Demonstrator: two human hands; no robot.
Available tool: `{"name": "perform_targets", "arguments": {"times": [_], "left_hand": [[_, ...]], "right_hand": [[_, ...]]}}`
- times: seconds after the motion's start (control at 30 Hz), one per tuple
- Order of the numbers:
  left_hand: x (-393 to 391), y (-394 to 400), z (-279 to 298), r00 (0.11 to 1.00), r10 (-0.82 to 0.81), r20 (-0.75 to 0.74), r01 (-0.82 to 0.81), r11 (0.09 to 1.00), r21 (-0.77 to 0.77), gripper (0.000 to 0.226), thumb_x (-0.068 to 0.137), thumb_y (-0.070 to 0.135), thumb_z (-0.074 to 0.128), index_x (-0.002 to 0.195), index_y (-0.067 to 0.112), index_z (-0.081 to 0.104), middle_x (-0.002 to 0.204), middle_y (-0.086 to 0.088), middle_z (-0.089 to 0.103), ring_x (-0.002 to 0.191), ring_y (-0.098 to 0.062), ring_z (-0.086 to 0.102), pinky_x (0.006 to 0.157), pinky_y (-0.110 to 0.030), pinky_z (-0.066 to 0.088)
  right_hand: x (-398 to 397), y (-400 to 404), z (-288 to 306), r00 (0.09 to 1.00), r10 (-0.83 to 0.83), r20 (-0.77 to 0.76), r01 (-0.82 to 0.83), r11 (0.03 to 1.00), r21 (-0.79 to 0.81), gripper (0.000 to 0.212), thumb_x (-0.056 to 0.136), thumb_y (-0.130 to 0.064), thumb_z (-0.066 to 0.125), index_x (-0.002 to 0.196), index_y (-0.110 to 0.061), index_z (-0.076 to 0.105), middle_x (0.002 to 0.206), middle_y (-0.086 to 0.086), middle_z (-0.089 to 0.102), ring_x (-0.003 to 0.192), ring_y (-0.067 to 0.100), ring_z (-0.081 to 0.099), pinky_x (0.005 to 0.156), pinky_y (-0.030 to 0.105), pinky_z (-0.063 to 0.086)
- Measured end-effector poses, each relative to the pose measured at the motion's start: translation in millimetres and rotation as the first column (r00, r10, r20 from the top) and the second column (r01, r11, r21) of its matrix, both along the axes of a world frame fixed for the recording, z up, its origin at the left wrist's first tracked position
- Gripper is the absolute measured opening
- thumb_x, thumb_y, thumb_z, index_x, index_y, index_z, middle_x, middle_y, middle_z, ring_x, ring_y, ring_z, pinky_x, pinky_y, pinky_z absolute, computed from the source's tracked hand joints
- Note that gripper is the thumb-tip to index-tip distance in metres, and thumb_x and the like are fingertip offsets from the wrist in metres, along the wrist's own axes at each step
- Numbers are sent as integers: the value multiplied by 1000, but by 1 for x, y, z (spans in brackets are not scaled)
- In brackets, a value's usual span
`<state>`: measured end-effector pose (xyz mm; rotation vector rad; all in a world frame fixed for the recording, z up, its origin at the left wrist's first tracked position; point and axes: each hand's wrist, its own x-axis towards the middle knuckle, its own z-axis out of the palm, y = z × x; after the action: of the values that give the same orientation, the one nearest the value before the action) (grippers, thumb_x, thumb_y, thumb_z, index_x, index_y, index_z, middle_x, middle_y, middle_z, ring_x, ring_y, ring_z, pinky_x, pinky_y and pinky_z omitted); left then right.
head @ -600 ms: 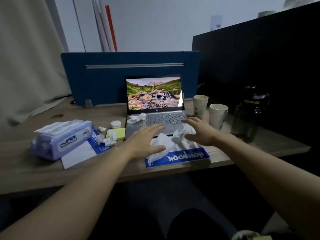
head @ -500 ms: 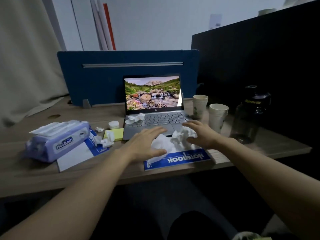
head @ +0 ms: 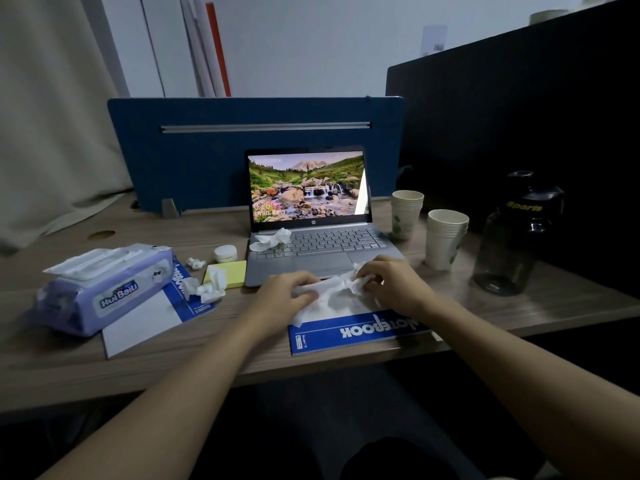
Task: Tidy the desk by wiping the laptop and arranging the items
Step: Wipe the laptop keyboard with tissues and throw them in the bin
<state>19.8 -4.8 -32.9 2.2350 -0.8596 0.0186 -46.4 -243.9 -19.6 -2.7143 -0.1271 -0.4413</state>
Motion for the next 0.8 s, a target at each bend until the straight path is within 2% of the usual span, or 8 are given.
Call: {"name": "perform_targets", "arguments": {"times": [0.13, 0.23, 0.33, 0.4, 0.47, 0.57, 0.67, 0.8], "left_hand": [[3, 12, 5, 998, 54, -42, -59, 991, -121, 25, 90, 26, 66, 114, 35, 62, 113, 17, 64, 103, -2, 58, 75, -21, 44], [5, 22, 6, 995, 76, -70, -86, 983, -160, 34, 89, 26, 69, 120, 36, 59, 122, 15, 62, 110, -5, 57, 81, -22, 45], [5, 35, 7, 988, 65, -142, -92, 976, -196, 55, 82, 27, 76, 130, 40, 51, 126, 18, 56, 113, -4, 53, 86, -24, 46], [6, 44, 8, 985, 41, -168, -74, 978, -195, 71, 76, 29, 81, 137, 37, 45, 129, 18, 54, 116, -4, 52, 85, -21, 46], [7, 52, 9, 983, 27, -181, -64, 978, -199, 84, 71, 33, 84, 143, 33, 41, 134, 13, 54, 120, -8, 52, 92, -27, 49], [4, 63, 9, 983, 28, -180, -61, 981, -185, 100, 59, 52, 86, 145, 35, 36, 137, 13, 51, 122, -10, 50, 94, -31, 50], [2, 71, 7, 982, 47, -183, -86, 973, -214, 97, 59, 52, 86, 142, 38, 38, 134, 15, 50, 119, -8, 49, 83, -19, 46], [4, 82, 6, 985, 117, -126, -143, 965, -219, 73, 68, 50, 81, 132, 39, 47, 119, 15, 57, 106, -2, 54, 77, -22, 47]], "right_hand": [[6, 25, 5, 999, 44, 27, -45, 997, 63, 21, 85, -17, 70, 106, -15, 73, 103, 5, 69, 86, 19, 63, 77, 29, 51], [12, 43, 5, 999, 50, 6, -50, 984, 171, 25, 87, -18, 69, 112, -18, 71, 102, -7, 67, 85, 9, 62, 78, 23, 48], [19, 63, 6, 995, 93, -22, -84, 961, 263, 18, 89, -21, 67, 107, -24, 70, 89, -20, 63, 76, -3, 59, 68, 16, 42], [23, 78, 8, 992, 124, -31, -109, 947, 303, 9, 89, -22, 67, 95, -28, 67, 82, -15, 64, 75, 0, 61, 66, 18, 45], [25, 92, 9, 990, 136, -22, -121, 934, 337, 7, 88, -20, 69, 89, -26, 64, 81, -8, 66, 75, 7, 63, 69, 29, 53], [27, 110, 10, 986, 168, -20, -144, 894, 424, 8, 88, -16, 68, 93, -16, 62, 85, 1, 69, 78, 18, 67, 70, 36, 56], [29, 123, 9, 973, 230, -26, -191, 860, 474, 6, 95, -13, 59, 99, -13, 62, 90, 5, 70, 83, 17, 69, 71, 36, 58], [29, 129, 9, 957, 285, -53, -222, 837, 500, 18, 98, -9, 51, 103, -13, 68, 94, 7, 69, 88, 22, 67, 75, 37, 55]]}}
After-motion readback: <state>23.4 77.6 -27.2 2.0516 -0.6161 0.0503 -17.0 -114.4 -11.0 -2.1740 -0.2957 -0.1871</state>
